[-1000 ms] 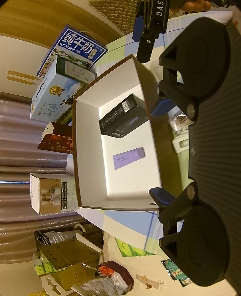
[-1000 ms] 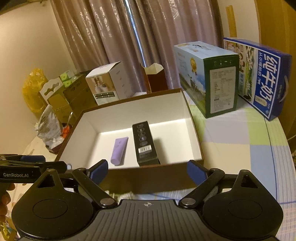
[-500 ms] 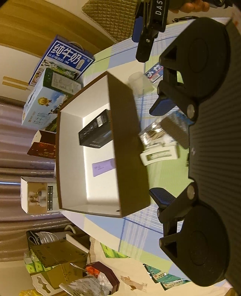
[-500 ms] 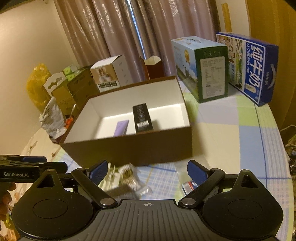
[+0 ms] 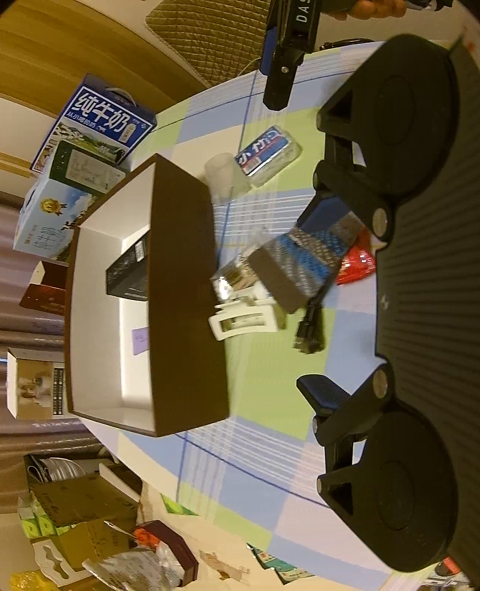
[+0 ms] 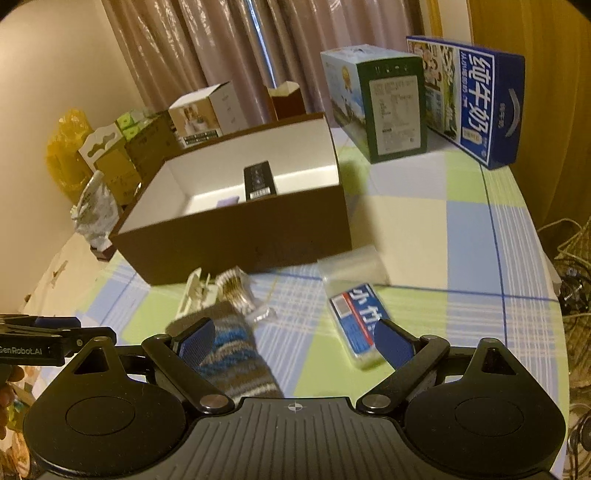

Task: Organize objects
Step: 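Move both tools back toward the remaining items on the table, then grasp the knit sock with the left tool while the right tool grasps the toothpick pack, then carry the sock and toothpick pack into the brown box and release both, then withdraw both open tools from the box toward the table items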

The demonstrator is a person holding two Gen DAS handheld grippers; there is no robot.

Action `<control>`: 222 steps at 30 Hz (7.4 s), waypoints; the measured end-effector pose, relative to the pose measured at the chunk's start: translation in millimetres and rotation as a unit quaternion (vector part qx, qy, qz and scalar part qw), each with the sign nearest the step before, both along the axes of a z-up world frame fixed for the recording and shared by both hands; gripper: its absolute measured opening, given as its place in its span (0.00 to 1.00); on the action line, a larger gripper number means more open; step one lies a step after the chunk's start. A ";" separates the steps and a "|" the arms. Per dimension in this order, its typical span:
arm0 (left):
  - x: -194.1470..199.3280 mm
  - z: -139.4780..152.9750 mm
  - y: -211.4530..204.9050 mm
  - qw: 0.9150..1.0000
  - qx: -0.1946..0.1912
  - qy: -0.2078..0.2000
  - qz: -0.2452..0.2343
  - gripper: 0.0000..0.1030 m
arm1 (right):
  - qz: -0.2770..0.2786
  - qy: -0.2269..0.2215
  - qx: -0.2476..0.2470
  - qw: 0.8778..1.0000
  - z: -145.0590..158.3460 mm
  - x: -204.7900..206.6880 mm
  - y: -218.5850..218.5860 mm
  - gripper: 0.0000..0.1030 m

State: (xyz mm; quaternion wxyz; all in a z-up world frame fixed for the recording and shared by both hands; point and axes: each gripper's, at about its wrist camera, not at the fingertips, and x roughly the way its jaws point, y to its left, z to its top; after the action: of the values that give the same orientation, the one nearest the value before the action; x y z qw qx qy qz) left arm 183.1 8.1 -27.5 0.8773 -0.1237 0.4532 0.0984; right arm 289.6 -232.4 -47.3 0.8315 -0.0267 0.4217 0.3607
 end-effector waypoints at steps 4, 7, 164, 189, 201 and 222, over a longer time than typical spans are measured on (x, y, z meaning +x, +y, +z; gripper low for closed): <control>-9.1 -8.0 -5.0 1.000 -0.002 0.008 -0.003 0.79 | 0.001 0.007 -0.007 1.000 -5.7 -4.5 -6.5 0.88; -16.3 -15.0 -9.2 1.000 -0.001 0.012 -0.010 0.79 | 0.000 0.014 -0.012 1.000 -11.2 -7.4 -11.8 0.88; 219.0 -36.8 152.1 0.997 0.034 0.025 -0.062 0.21 | 0.049 -0.010 -0.009 0.999 -36.3 126.7 245.1 0.55; 200.8 -21.5 145.2 0.997 0.028 0.005 -0.075 0.65 | 0.049 -0.032 0.000 0.998 -27.8 122.9 225.2 0.72; 175.1 2.7 132.6 0.997 0.033 -0.022 -0.059 0.85 | 0.026 -0.050 0.009 0.998 -8.0 107.2 194.3 0.95; 98.9 39.6 92.6 0.994 0.061 -0.084 -0.024 0.99 | 0.008 -0.064 0.020 0.998 21.1 56.9 134.7 0.98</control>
State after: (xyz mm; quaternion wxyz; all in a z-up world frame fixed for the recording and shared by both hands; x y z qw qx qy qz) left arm 282.0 100.7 12.1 0.9201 -0.0673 0.3742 0.0943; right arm 346.5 -97.7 -26.2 0.8541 -0.0365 0.3603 0.3733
